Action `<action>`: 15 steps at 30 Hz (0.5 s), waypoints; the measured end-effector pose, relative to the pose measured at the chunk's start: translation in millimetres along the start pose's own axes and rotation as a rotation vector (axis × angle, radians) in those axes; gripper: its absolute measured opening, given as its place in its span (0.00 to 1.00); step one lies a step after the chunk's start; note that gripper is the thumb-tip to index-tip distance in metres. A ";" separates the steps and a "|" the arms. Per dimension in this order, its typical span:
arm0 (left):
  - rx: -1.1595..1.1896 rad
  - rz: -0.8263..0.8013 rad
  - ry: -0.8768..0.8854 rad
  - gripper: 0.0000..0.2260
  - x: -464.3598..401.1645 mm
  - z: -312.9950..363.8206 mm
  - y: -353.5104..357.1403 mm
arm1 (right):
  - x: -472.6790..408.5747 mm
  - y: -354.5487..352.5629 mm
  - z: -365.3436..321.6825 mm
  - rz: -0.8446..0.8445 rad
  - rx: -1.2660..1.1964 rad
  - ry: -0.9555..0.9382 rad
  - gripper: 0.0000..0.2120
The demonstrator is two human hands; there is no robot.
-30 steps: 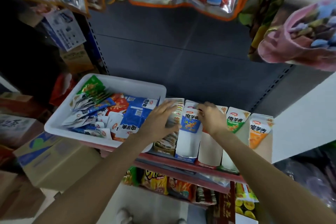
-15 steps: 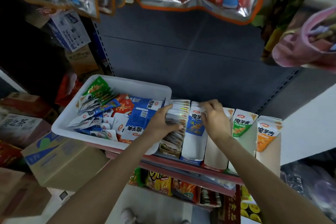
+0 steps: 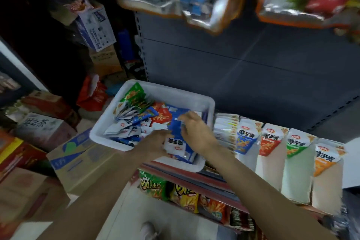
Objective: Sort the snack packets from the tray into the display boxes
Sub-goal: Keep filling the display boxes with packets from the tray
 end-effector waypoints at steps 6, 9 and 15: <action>-0.381 -0.021 0.219 0.23 -3.9 16.4 -6.8 | -1.5 82.7 13.3 -0.527 0.113 0.183 0.26; -0.578 0.009 0.341 0.19 3.5 23.7 -8.3 | 1.6 83.8 14.9 -0.561 0.135 0.169 0.33; -0.489 0.272 0.487 0.15 12.3 47.0 -40.6 | 2.5 74.2 21.0 -0.563 -0.117 0.188 0.33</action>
Point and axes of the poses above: each hand's wrist, its own x-axis away from the middle knuckle, its own y-axis out of the palm, z = x × y, the point moved 10 cm from there along -x, towards the middle knuckle, and after that the axes turned 7 degrees about y, right-handed, at the moved point
